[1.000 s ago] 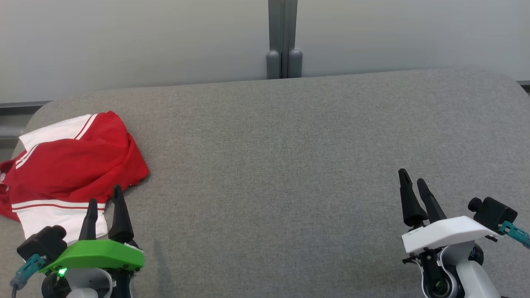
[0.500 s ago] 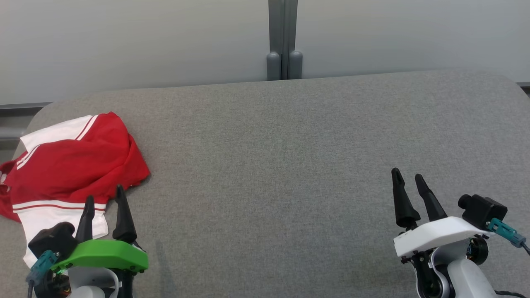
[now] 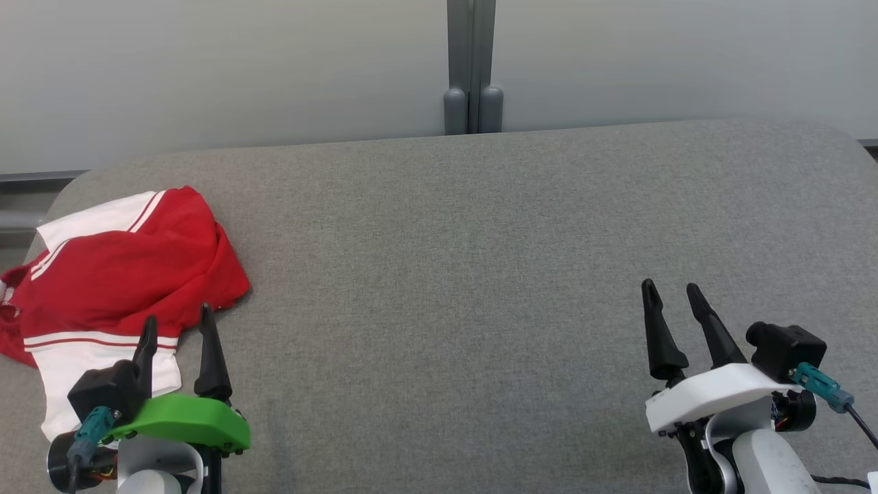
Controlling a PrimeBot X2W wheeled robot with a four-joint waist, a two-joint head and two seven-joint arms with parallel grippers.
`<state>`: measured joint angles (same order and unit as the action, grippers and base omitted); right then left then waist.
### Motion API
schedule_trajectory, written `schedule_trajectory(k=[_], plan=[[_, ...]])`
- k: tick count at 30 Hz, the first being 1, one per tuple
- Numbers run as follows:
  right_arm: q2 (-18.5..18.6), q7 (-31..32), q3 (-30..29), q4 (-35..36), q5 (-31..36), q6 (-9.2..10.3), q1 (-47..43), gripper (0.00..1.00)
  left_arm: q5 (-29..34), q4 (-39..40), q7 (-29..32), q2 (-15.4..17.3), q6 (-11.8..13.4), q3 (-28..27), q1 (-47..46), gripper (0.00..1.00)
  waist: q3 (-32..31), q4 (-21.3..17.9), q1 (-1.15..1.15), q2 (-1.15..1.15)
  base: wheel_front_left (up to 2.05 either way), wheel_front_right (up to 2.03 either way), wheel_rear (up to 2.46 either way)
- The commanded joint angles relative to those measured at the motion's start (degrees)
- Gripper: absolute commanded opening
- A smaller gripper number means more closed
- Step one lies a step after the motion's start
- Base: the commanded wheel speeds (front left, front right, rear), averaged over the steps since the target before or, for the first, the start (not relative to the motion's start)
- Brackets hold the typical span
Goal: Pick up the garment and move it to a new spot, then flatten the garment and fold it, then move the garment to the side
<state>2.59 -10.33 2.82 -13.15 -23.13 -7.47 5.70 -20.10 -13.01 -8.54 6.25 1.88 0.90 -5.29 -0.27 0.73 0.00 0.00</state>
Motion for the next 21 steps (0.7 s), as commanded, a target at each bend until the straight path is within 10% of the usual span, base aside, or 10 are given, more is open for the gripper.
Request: schedule_trajectory(k=[1,21], plan=[[0.33,-0.61,0.16,0.13,1.73,-0.03,1.03,1.0,1.69,0.87,0.14,0.7,0.22,0.17,-1.06,1.0,0.02,0.04,0.0,0.0,0.0,0.0,0.0],[0.37,-2.83,-0.2,-1.36,10.62,-0.03,0.96,1.0,5.78,0.73,-1.31,0.63,0.75,-0.62,1.17,1.0,0.07,0.14,0.0,0.0,0.0,0.0,0.0]])
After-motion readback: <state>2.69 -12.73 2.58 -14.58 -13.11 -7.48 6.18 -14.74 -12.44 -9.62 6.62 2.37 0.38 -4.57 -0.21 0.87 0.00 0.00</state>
